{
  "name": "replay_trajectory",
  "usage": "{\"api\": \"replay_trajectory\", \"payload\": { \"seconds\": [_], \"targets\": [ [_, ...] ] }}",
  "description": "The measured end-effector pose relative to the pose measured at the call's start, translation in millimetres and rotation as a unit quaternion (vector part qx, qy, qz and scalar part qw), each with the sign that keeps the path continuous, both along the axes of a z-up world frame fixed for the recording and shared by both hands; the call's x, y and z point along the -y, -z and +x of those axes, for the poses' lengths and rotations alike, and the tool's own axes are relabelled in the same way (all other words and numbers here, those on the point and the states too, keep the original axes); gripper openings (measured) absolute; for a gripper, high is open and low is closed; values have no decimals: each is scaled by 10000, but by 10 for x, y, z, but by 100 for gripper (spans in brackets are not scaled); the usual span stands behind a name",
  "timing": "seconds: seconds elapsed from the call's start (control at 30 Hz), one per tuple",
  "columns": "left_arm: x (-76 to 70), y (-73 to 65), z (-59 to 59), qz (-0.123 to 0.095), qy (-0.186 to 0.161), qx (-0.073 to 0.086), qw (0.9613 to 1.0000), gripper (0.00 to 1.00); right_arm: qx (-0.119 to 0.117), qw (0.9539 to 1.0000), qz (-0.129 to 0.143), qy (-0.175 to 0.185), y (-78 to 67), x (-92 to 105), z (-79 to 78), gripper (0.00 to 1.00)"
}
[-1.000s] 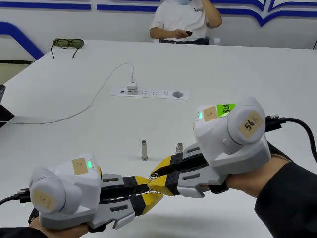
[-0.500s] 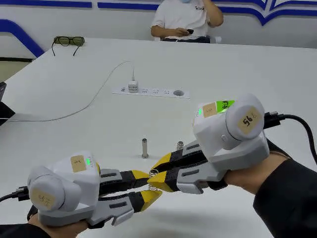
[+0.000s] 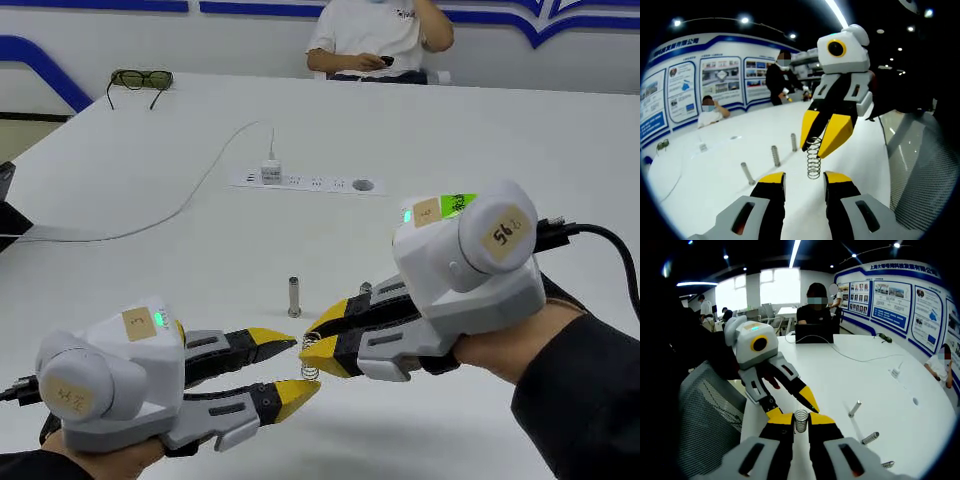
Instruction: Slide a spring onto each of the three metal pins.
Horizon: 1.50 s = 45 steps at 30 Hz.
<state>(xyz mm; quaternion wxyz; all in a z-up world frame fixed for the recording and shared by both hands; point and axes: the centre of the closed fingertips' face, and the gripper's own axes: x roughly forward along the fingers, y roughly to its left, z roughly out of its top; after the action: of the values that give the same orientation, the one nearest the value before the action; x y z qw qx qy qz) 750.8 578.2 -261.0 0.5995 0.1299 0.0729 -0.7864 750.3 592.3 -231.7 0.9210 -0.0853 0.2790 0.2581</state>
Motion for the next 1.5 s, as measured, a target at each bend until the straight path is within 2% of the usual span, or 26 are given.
{"api": "replay_trajectory", "payload": {
  "seconds": [0.77,1.13,1.5],
  "targets": [
    [-40,-42,120,-121,-327,-33,9994,55,59,10000,-50,44,-48,54,57,12],
    [-53,-41,214,-136,-541,-76,9984,67,89,9999,-78,70,-72,86,102,12],
    [-84,-35,253,-158,-648,-108,9977,71,136,9997,-117,175,-109,197,199,12]
  ]
}}
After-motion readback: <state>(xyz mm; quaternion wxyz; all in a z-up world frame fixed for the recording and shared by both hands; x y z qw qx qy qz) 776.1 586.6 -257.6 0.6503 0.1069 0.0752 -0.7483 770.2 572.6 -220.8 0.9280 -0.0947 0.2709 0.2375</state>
